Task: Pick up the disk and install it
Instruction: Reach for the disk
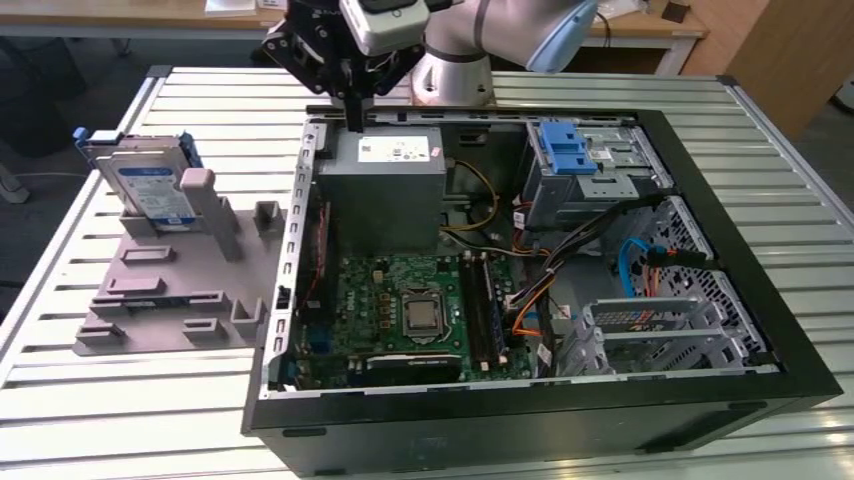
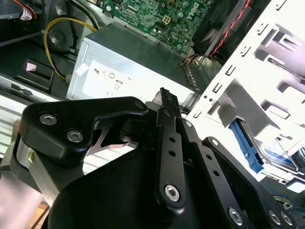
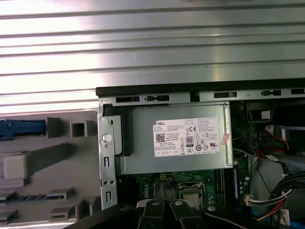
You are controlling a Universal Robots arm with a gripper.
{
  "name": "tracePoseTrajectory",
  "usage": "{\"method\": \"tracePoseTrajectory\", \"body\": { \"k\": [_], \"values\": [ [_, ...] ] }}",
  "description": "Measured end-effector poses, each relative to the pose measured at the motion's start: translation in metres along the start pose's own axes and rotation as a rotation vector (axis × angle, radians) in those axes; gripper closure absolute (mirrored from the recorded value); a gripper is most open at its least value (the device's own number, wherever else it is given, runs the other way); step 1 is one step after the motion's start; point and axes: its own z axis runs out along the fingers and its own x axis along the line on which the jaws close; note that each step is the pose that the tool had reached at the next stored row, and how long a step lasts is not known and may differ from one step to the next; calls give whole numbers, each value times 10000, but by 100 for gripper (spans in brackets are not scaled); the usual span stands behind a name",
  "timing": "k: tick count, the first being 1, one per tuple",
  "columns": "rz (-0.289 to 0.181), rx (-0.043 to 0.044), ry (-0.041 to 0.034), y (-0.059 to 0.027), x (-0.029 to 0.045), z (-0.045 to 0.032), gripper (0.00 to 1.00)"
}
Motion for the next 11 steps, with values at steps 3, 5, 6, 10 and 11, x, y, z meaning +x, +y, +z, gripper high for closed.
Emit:
{"method": "tracePoseTrajectory", "body": {
  "k": [3, 5, 6, 10, 11],
  "values": [
    [0, 0, 0, -3, 35, 1, 89],
    [0, 0, 0, -5, 56, 2, 89],
    [0, 0, 0, -5, 68, 2, 89],
    [1, 0, 1, -8, 108, 4, 89],
    [1, 0, 0, -9, 117, 5, 89]
  ]
}}
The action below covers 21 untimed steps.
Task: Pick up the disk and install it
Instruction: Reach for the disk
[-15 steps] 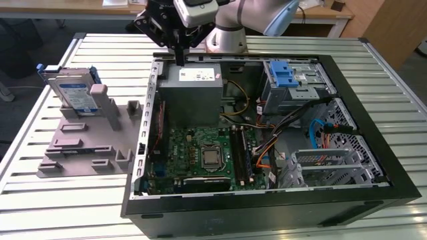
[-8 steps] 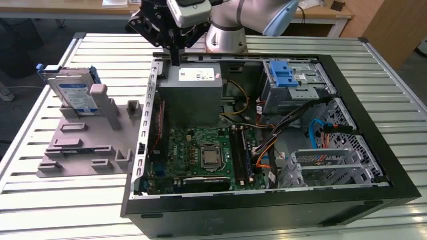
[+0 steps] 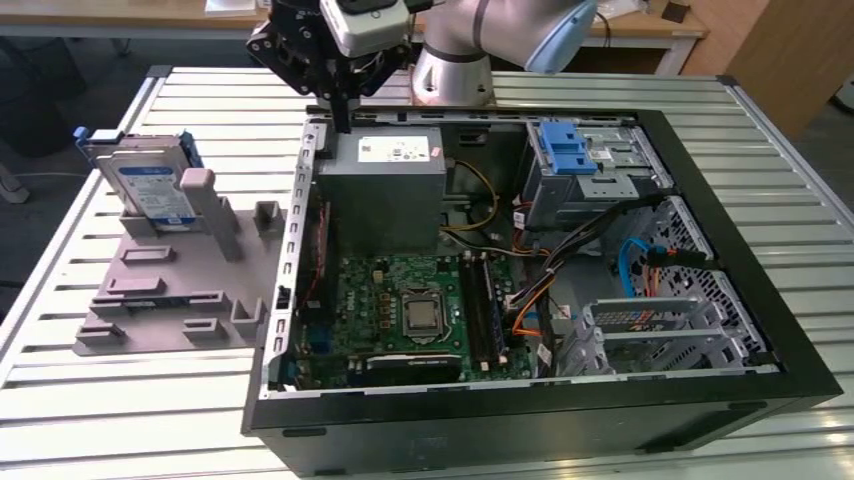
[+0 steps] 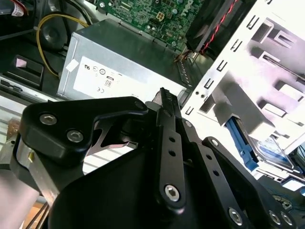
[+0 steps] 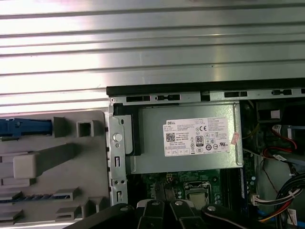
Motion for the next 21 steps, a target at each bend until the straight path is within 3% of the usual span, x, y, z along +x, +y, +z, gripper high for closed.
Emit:
{"method": "tracePoseTrajectory", "body": {
  "k": [21],
  "values": [
    [-1, 0, 0, -6, 82, 2, 89]
  ]
}}
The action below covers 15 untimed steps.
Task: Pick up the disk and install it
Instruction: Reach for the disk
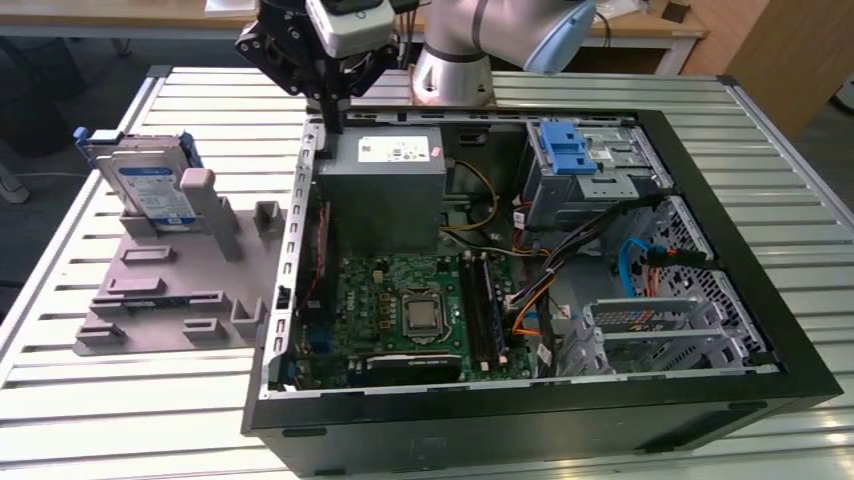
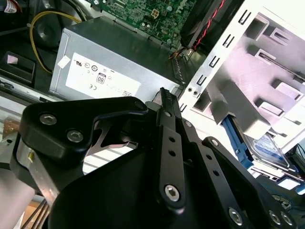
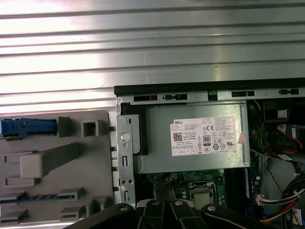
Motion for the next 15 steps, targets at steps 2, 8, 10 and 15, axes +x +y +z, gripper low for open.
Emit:
{"method": "tracePoseTrajectory", "body": {
  "k": [2, 8, 10, 15],
  "values": [
    [0, 0, 0, -1, 9, 0, 89],
    [0, 0, 0, -3, 37, 2, 89],
    [0, 0, 0, -3, 46, 2, 89],
    [0, 0, 0, -5, 64, 3, 89]
  ]
}}
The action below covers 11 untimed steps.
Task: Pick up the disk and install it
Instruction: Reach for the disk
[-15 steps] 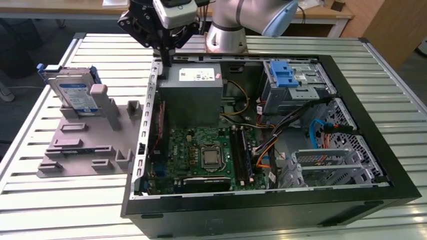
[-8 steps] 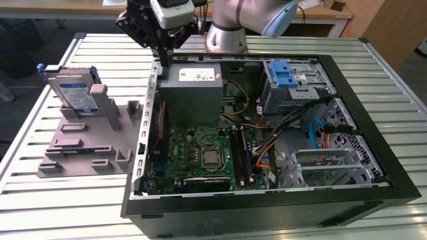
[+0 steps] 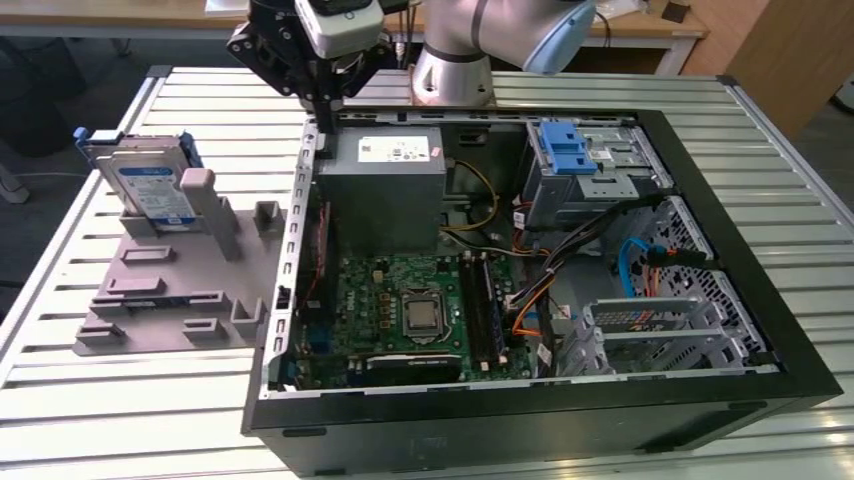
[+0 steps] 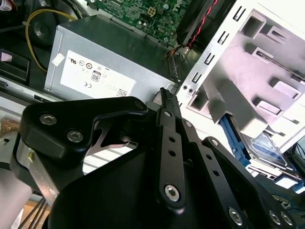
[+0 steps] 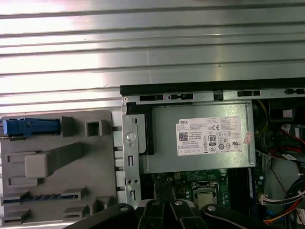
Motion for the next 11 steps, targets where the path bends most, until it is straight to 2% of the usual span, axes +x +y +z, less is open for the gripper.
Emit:
{"method": "tracePoseTrajectory", "body": {
  "k": [11],
  "values": [
    [0, 0, 0, -3, 41, 2, 89]
  ]
}}
